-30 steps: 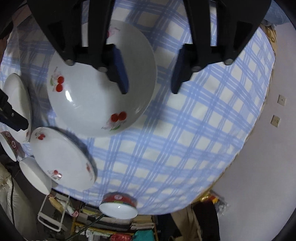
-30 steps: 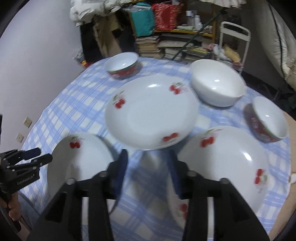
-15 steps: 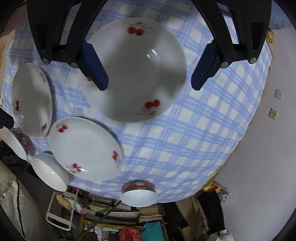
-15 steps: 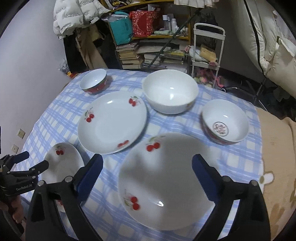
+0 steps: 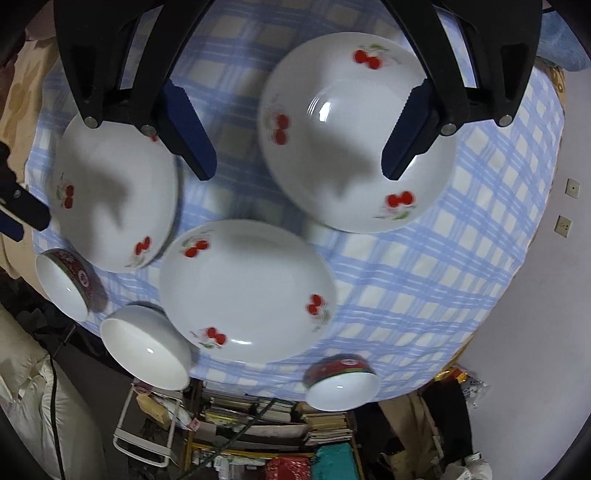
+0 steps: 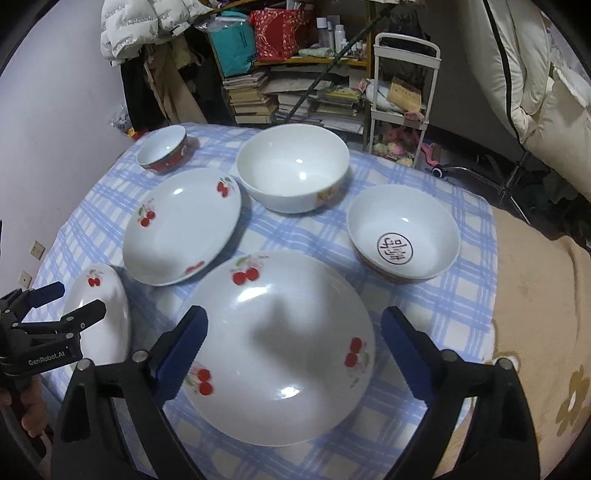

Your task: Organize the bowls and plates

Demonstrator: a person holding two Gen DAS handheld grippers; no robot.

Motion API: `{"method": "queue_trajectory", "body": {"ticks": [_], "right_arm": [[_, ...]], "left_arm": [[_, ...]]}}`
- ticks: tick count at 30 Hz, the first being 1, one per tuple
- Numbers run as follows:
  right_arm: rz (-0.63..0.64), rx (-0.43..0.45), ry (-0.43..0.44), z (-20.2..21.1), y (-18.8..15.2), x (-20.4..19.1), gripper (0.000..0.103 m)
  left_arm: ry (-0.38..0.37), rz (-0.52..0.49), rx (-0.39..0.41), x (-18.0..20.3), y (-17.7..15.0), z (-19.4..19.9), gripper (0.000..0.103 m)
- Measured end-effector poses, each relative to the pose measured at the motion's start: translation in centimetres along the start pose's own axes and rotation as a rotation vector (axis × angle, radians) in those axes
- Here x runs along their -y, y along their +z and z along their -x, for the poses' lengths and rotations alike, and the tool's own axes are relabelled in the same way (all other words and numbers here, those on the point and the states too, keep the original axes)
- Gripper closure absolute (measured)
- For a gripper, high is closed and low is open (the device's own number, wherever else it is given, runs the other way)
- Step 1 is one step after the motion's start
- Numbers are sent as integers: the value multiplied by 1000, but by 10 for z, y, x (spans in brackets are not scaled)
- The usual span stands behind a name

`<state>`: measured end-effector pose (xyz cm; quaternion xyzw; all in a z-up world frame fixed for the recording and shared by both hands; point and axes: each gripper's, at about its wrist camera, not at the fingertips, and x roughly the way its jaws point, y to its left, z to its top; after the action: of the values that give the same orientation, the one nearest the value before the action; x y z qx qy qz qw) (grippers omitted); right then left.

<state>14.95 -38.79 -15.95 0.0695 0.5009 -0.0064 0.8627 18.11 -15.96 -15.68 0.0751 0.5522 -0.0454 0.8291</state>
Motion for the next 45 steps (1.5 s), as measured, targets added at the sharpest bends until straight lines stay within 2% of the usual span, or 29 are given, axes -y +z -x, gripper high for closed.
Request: {"method": "queue_trajectory", "body": {"ticks": [4,9,13,19,21,24,29,30,32,36,38,40,41,42,45], "right_arm": [[-9,-17,6,-6,-3,13,6],[-15,-55,-21,-18,-8,30,6],[-43,-92,-28,-29,-14,43,7],[-70,-99,-47,-41,-23,52,7],[-85,-107,-43,-44,-26,55,8],[-104,-123,-40,-49,-30,58,14],[-129,-129,-36,-52,-35,61,15],[-125,-131,-36,-53,-35,60,15],[-112,-140,-34,-55,-36,56,22],[-96,-152,-32,-58,-37,49,38],[-92,-154,-30,-60,-38,48,46],[-95,-159,-16,-62,-38,48,57],[-98,-161,-10,-62,-39,48,60],[-101,-164,-3,-63,-39,49,67],[-114,-173,9,-66,-41,51,77]], "left_arm": [[-19,-13,-20,19,1,-8,13],[2,-2,-23,36,-1,-16,13],[-42,13,-48,42,0,-28,13],[-91,-22,5,53,-4,-28,13],[-106,-33,-3,58,-4,-30,13],[-113,-46,-16,63,-5,-35,13],[-169,-79,-83,73,-8,-46,15],[-168,-84,-87,75,-9,-48,16],[-178,-86,-107,77,-10,-52,26],[-222,-57,-146,77,-12,-64,37],[-235,-36,-156,74,-12,-69,52],[-250,-31,-159,72,-12,-73,61],[-259,-32,-156,71,-12,-73,63],[-272,-31,-153,70,-12,-74,66],[-308,-10,-156,66,-11,-73,75]]}}
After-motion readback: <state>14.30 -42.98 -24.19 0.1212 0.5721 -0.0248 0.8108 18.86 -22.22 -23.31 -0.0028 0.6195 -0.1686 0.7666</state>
